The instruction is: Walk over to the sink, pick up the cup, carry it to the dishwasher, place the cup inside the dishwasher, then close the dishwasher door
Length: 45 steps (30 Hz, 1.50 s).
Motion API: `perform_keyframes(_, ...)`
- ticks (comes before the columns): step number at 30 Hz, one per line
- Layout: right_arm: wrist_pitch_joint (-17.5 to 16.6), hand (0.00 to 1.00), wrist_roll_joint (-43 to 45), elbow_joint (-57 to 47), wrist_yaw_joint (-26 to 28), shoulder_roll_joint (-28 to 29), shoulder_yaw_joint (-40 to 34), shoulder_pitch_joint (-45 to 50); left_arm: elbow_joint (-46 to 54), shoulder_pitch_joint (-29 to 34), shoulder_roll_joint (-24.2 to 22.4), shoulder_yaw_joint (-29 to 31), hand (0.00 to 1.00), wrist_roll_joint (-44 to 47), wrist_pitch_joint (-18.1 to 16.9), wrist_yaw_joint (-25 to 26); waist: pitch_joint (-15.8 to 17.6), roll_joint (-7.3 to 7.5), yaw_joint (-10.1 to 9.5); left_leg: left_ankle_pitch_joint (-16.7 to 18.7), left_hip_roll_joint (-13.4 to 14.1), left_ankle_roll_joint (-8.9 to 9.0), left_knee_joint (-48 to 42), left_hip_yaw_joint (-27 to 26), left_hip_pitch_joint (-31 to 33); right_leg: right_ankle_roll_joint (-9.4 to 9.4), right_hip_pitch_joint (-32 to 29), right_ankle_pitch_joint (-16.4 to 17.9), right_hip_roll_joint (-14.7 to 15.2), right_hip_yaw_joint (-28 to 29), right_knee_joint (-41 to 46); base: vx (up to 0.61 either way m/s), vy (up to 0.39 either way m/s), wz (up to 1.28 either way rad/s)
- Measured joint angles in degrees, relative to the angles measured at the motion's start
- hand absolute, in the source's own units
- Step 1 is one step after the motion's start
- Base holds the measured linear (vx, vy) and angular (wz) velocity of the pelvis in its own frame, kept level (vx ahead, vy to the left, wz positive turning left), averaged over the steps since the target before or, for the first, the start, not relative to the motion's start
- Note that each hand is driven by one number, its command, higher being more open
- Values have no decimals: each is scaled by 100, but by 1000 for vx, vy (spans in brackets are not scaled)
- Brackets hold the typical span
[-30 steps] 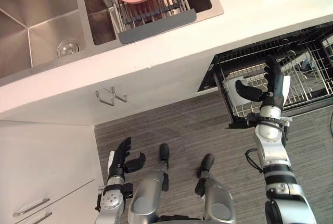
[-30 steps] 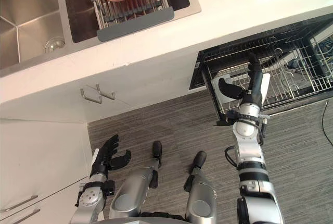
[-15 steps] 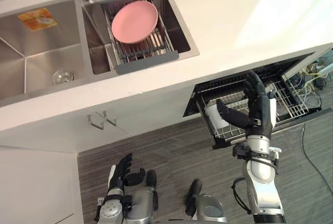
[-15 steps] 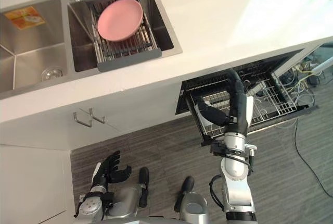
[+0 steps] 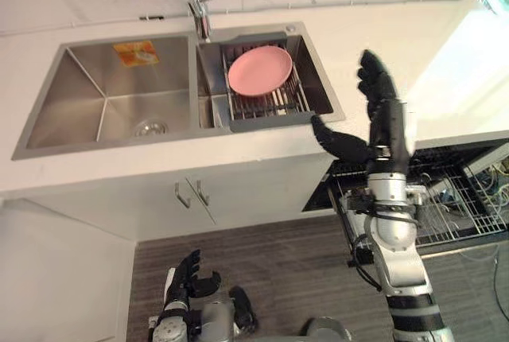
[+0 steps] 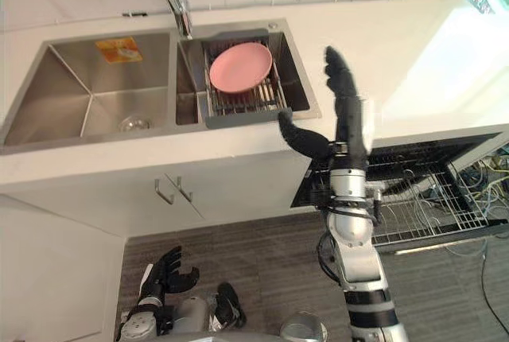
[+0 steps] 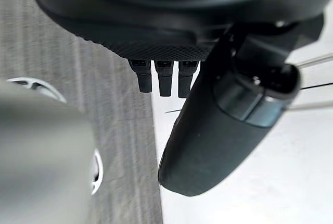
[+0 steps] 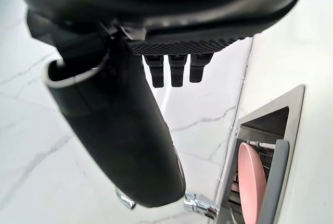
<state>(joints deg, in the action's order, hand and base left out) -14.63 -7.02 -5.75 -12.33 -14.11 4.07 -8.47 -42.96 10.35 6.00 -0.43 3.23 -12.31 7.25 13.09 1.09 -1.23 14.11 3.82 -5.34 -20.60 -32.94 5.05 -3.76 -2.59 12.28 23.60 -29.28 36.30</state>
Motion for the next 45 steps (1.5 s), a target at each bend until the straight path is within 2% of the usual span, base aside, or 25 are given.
perform_keyframes(1,28,90,-109,196,32,-1,84,-12,-1,3,59,-16,90,-1,19,0,-27,48,48,42,-59,-56,13,50,-130,129,-228,49,94,397,536,161,75,26)
perform_keyframes(3,96,90,-226,361,97,-23,165,-15,10,11,112,-16,90,1,23,2,-43,69,60,39,-87,-39,144,154,-336,82,-366,168,-41,646,500,162,10,31)
perform_keyframes(5,114,90,-310,385,112,-133,172,-28,34,-3,149,-17,90,1,22,7,-48,66,105,-4,-86,23,274,317,-419,88,-553,231,-334,879,35,136,-36,42)
perform_keyframes(6,124,90,-347,396,112,-285,172,-52,43,-3,185,-52,90,2,21,5,-61,71,153,-30,-72,66,305,463,-427,40,-644,196,-615,1163,-486,187,-118,67)
perform_keyframes(7,143,90,-348,396,111,-446,169,-55,42,5,263,-117,90,1,20,2,-101,136,200,-35,-113,117,266,631,-408,25,-647,-142,-841,1436,-1161,196,-146,72)
perform_keyframes(8,148,90,-352,400,110,-520,161,-59,20,1,285,-126,90,-4,20,-12,-116,164,220,-13,-137,155,233,740,-399,-147,-665,-407,-908,1552,-1319,218,-173,74)
perform_keyframes(10,211,90,-448,484,108,-711,123,-111,26,52,183,-120,90,-98,28,-13,-219,59,188,-21,58,319,238,912,-324,-217,-425,-472,-1123,1468,-1738,164,-136,35)
perform_keyframes(13,229,90,-555,485,110,-765,96,-153,26,178,154,-110,90,-104,32,-65,-241,23,186,-48,298,450,289,1031,-275,-113,-114,-715,-1464,1280,-2372,121,-116,8)
perform_keyframes(16,242,90,-658,487,118,-918,70,-155,20,177,129,-115,90,-120,31,-117,-247,17,164,-102,322,517,462,1045,-359,-104,127,-900,-1593,1220,-2849,96,-60,2)
perform_keyframes(22,242,90,-674,593,224,-1140,71,-157,-49,173,84,-117,90,-214,31,-127,-329,-57,149,-174,197,476,665,1148,-404,-139,461,-1213,-1649,1094,-3536,37,4,10)
perform_keyframes(23,243,90,-685,718,232,-1194,71,-161,-68,174,64,-120,90,-234,30,-130,-357,-102,136,-208,147,458,728,1204,-413,-153,522,-1270,-1633,1039,-3650,-4,16,19)
perform_keyframes(26,252,90,-833,1036,238,-1250,100,-226,-90,169,68,-117,90,-242,15,-129,-378,-118,78,-382,48,466,973,1264,-432,-152,550,-1392,-1611,995,-3825,-45,8,14)
perform_keyframes(37,340,90,-1290,1926,119,-1440,165,-804,-144,167,77,-87,90,-250,-46,-115,-388,-113,63,-1223,-151,524,1976,1516,-471,-38,332,-1644,-1611,780,-3939,-116,-23,12)
perform_keyframes(45,468,90,-1336,2341,-97,-1440,164,-1295,-146,167,78,-62,90,-248,-46,-113,-387,-112,70,-1405,-228,503,2235,1551,-407,-40,164,-1708,-1583,764,-3955,-48,16,1)
